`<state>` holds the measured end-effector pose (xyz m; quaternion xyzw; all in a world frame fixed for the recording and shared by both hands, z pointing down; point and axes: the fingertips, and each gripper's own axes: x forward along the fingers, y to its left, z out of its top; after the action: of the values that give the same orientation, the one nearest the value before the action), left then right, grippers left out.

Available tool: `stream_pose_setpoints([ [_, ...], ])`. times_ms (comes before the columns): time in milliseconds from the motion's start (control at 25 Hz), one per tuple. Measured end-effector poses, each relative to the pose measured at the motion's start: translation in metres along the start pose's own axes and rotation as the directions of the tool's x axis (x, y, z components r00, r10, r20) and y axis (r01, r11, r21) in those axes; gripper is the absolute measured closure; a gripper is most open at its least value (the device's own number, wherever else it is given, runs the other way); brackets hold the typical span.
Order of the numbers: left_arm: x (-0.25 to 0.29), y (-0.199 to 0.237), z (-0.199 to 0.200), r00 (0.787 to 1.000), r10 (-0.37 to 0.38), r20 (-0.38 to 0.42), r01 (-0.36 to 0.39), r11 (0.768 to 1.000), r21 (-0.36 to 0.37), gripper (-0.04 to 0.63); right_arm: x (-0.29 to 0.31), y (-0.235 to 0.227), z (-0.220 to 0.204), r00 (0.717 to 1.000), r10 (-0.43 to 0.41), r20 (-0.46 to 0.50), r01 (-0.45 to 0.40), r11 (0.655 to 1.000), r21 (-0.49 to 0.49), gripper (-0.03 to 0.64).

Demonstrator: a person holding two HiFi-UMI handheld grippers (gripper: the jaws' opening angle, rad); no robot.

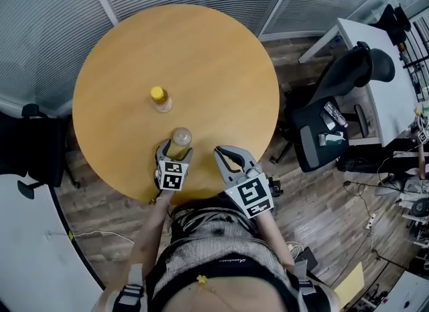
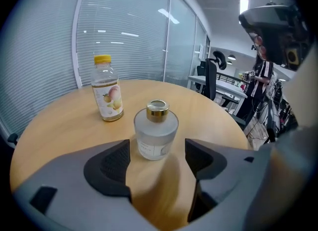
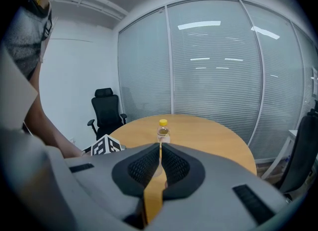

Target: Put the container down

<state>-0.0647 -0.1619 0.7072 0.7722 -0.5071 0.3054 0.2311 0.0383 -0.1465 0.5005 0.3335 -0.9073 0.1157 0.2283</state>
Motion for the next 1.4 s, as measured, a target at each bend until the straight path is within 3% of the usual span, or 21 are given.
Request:
stream_pose_setpoints([
  [440,-0.03,-0.016,0.001,0.999,-0.001,0.04,0.005,0.994,-0.108,0.253,0.006,0.012,-0.001,0.997,0.082,-0.008,-0.082,0.995,-0.056,0.592],
  [640,-0.046,-0.017,0.012,0.998,0.025,0.065,-0.013,0.985,-0.175,0.373,0.012,0.02,0.0,0.991,0.131,-0.015,-0.131,0.988,-0.083,0.592],
  [800,-0.059,-0.019,0.018,0.996,0.027,0.087,-0.006,0.974,-0.228,0.414,0.017,0.029,0.002,0.985,0.172,-0.017,-0.173,0.979,-0.105,0.592],
  [1040,-0.077,-0.02,0.022,0.995,0.04,0.089,-0.017,0.971,-0.24,0.537,0.026,0.041,0.003,0.975,0.219,-0.026,-0.221,0.966,-0.133,0.592],
  [1280,-0.1,-0.028,0.046,0.988,0.025,0.154,0.015,0.968,-0.25,0.568,0.031,0.049,0.005,0.969,0.248,-0.018,-0.248,0.956,-0.155,0.592],
  [1400,-0.113,-0.03,0.065,0.982,0.028,0.187,0.014,0.975,-0.221,0.572,0.033,0.052,0.008,0.966,0.258,-0.005,-0.256,0.955,-0.151,0.592],
])
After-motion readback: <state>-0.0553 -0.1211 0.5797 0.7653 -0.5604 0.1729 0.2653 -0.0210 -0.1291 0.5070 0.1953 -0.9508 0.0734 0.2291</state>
